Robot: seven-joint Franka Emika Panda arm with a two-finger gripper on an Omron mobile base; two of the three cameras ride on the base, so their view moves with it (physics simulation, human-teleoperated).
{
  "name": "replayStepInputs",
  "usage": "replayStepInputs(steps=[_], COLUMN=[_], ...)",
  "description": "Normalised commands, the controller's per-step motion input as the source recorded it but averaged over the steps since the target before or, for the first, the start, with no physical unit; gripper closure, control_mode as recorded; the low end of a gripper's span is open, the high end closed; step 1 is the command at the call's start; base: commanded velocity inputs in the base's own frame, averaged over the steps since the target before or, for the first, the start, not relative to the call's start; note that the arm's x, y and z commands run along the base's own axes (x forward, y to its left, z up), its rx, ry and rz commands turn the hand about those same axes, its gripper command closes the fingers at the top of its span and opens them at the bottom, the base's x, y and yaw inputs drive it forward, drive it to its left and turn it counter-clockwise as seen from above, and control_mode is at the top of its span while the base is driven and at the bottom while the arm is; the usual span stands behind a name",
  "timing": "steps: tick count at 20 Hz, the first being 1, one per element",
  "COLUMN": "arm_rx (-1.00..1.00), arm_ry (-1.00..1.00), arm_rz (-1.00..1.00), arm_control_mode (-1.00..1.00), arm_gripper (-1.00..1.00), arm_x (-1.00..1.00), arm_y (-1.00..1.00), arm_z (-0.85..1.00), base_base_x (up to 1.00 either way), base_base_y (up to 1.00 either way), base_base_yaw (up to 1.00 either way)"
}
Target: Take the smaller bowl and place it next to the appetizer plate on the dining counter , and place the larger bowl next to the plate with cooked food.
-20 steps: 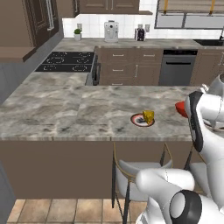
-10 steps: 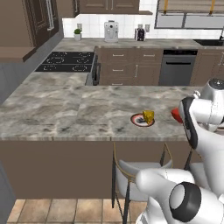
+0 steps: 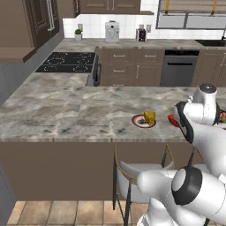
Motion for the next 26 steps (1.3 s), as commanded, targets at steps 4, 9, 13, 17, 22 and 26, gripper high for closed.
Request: replayStepInputs(steps=[4, 9, 13, 17, 22, 26], arm_rx=[0.00, 0.00, 0.00, 0.00, 0.00, 0.00], arm_ry=[0.00, 0.00, 0.00, 0.01, 0.00, 0.00], arm_rz=[0.00, 0.00, 0.00, 0.00, 0.00, 0.00], arm_control_mode=[-1.00, -1.00, -1.00, -1.00, -1.00, -1.00], arm_gripper=[1.00, 1.00, 1.00, 1.00, 1.00, 1.00], arm_x=[0.42, 0.47, 0.46, 0.44, 0.29, 0.26], arm_y=[-0.06, -0.07, -0.06, -0.07, -0.19, -0.24], arm_z=[-0.28, -0.27, -0.21, -0.17, -0.22, -0.24], base_base_x=[0.00, 0.00, 0.00, 0.00, 0.00, 0.00], base_base_y=[0.00, 0.00, 0.00, 0.00, 0.00, 0.00], base_base_yaw=[0.00, 0.00, 0.00, 0.00, 0.00, 0.00])
